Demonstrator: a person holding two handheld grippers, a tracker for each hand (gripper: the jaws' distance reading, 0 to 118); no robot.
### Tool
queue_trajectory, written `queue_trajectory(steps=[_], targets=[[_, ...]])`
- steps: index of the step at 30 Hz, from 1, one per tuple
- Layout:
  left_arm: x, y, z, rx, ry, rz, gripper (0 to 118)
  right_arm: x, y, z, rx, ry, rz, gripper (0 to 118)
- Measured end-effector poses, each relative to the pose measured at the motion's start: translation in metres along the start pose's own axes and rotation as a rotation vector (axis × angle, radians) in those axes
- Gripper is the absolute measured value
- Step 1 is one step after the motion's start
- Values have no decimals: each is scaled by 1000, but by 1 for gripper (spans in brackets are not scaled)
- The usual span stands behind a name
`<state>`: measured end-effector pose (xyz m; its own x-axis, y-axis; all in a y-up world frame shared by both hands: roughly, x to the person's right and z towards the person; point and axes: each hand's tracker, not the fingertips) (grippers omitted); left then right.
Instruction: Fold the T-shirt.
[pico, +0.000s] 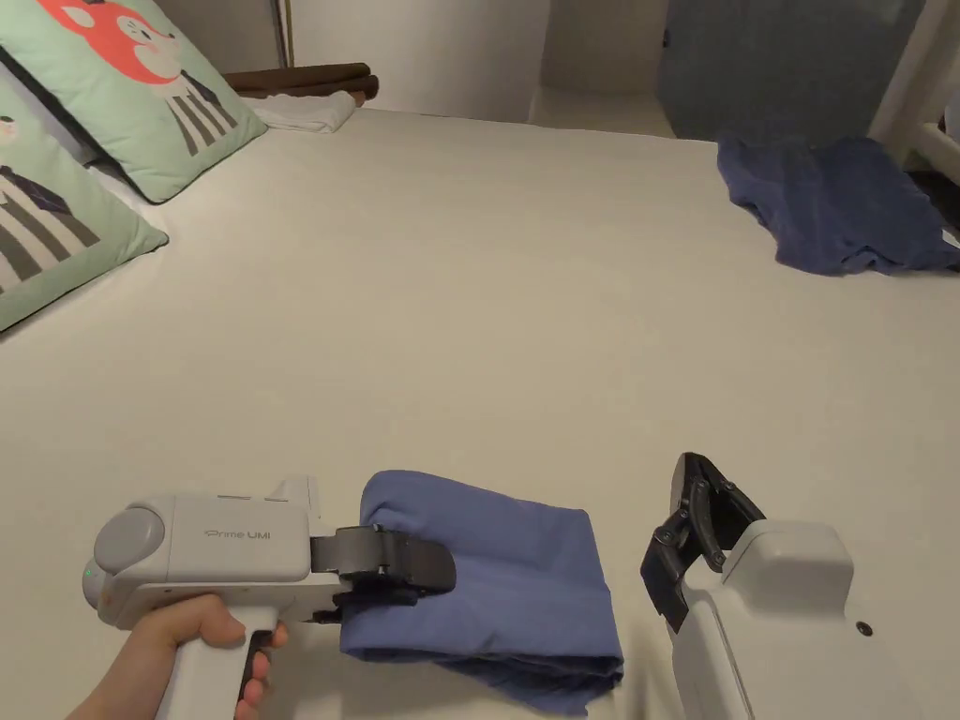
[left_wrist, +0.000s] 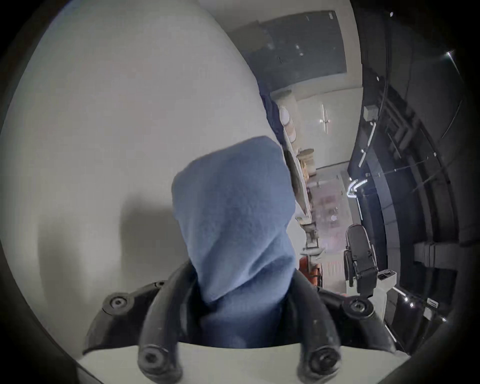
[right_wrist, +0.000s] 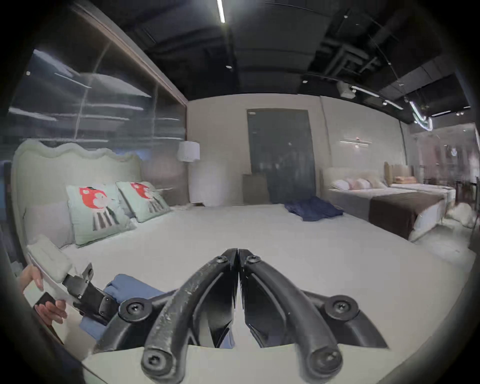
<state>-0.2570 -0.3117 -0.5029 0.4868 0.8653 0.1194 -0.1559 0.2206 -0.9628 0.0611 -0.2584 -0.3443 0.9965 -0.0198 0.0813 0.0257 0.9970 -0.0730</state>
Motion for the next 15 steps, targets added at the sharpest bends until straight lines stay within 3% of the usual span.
queue_trajectory(steps=[8,15], targets=[[-66,20,161,190,133,61,26,-121,3,-43,-34,253,-3,0],[-132,56,270,235,195,85,26,-187,-6,-62,-79,378,34,0]])
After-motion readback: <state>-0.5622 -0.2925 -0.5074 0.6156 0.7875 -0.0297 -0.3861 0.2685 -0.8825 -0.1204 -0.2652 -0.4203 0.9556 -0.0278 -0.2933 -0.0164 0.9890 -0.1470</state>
